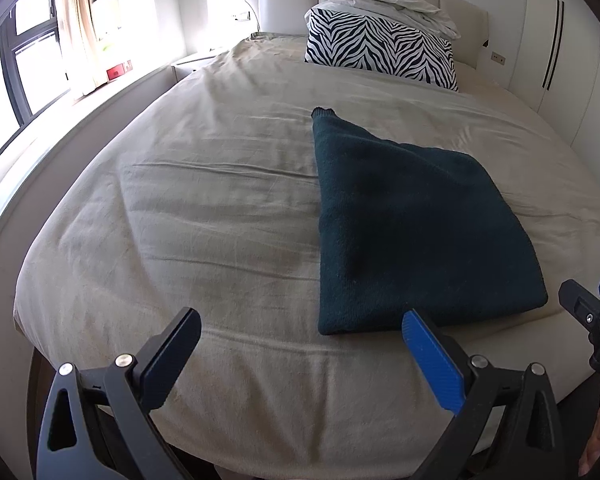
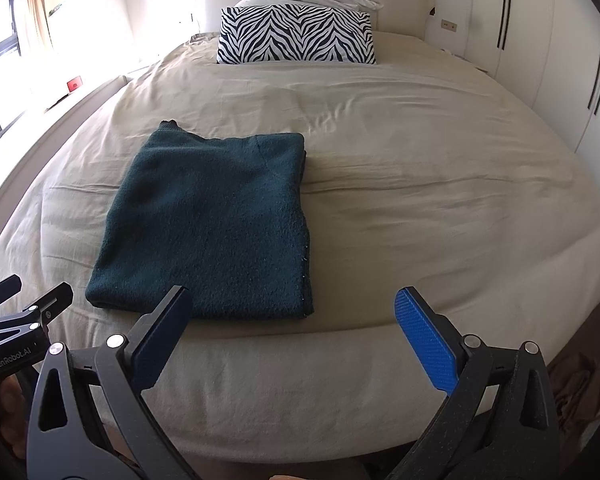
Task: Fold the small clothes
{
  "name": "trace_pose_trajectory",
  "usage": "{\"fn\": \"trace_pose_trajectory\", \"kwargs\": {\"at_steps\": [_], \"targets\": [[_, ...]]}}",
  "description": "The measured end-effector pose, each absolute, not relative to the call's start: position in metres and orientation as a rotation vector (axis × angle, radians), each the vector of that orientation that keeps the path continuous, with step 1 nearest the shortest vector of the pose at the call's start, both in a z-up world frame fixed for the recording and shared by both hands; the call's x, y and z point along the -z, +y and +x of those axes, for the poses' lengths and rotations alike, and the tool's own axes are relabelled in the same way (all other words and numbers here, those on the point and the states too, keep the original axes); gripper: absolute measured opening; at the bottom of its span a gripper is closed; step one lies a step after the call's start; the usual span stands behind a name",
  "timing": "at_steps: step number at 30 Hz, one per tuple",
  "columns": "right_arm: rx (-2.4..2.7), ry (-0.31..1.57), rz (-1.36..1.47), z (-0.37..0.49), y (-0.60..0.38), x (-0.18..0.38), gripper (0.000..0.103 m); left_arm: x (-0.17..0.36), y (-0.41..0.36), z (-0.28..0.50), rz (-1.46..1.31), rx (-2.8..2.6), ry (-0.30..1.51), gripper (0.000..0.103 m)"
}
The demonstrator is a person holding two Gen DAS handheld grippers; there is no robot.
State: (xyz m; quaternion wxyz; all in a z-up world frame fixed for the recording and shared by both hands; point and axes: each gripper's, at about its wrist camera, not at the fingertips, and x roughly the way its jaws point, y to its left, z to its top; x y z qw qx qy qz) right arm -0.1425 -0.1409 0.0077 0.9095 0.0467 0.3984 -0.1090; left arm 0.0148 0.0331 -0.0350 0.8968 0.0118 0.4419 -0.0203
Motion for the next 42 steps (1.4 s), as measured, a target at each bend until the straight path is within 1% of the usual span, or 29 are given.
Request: {"fn": "trace_pose_trajectory", "kwargs": {"at_steps": [42], "targets": [[0.225,0.838,0.106,-0.1445,-0.1435,-0.0010,0.103,0.0377,0.0317,0.0130,0.029,0.045,0.918,0.103]]}}
